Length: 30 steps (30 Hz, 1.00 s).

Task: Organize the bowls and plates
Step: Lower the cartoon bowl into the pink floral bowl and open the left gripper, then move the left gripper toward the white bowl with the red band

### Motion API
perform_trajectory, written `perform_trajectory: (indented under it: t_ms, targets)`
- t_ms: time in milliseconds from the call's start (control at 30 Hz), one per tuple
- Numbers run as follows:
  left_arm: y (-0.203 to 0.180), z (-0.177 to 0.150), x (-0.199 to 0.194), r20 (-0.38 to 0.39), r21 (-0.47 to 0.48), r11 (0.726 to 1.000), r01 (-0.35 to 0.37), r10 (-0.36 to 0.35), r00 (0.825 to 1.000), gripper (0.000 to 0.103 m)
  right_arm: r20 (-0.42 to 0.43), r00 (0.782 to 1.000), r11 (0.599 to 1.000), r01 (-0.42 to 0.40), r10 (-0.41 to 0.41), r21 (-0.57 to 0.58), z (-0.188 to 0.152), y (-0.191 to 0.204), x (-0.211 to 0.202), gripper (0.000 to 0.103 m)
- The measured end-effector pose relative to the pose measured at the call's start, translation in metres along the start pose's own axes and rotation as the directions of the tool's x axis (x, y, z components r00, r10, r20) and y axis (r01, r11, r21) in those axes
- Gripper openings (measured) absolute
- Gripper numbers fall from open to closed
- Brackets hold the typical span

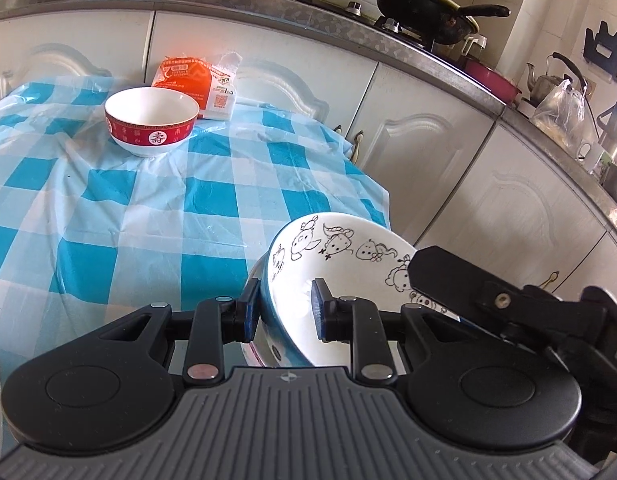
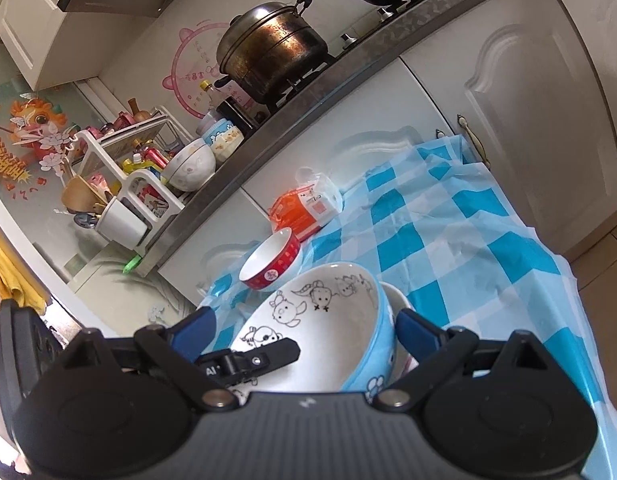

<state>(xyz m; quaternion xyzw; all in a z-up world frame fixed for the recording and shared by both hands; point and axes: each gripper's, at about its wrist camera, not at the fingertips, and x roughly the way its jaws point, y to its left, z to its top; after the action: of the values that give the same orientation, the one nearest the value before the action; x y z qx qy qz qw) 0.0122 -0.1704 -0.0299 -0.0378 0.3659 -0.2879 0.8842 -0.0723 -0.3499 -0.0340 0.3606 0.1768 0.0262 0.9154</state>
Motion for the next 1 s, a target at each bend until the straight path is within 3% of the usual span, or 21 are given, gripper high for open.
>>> perform_trajectory:
  t_ms: [200,333,500,667,800,1000]
  targets:
    - [0.003,-0.001,-0.008,0.028,-0.008,1.0,0.024,-0.024,0.999,0.033,0.016,0.999,0.999,0.031,-0.03,-0.035,0.0,0.004,-0.001,0.098]
    - [0.003,0.001,-0.023,0.098,0.008,1.0,0.026,-0.027,0.995,0.05,0.054,0.998,0.994,0.049,-0.044,-0.093,0.002,0.013,-0.007,0.099]
    - [0.007,0.007,-0.042,0.134,0.004,0.999,0.044,-0.044,0.99,0.059,0.106,0.993,0.991,0.06,-0.048,-0.119,0.009,0.023,-0.016,0.1]
    - [0.016,0.007,-0.061,0.156,-0.004,0.999,0.034,-0.032,0.987,0.076,0.142,0.988,0.989,0.075,-0.056,-0.127,0.009,0.031,-0.024,0.102]
    - [0.024,0.004,-0.075,0.186,-0.008,1.0,0.028,-0.026,0.982,0.099,0.133,0.989,0.988,0.078,-0.06,-0.132,0.005,0.036,-0.022,0.102]
    - [0.052,-0.004,-0.092,0.256,-0.03,1.0,0.007,0.0,0.967,0.103,0.121,0.992,0.986,0.063,-0.045,-0.155,-0.004,0.05,-0.018,0.102]
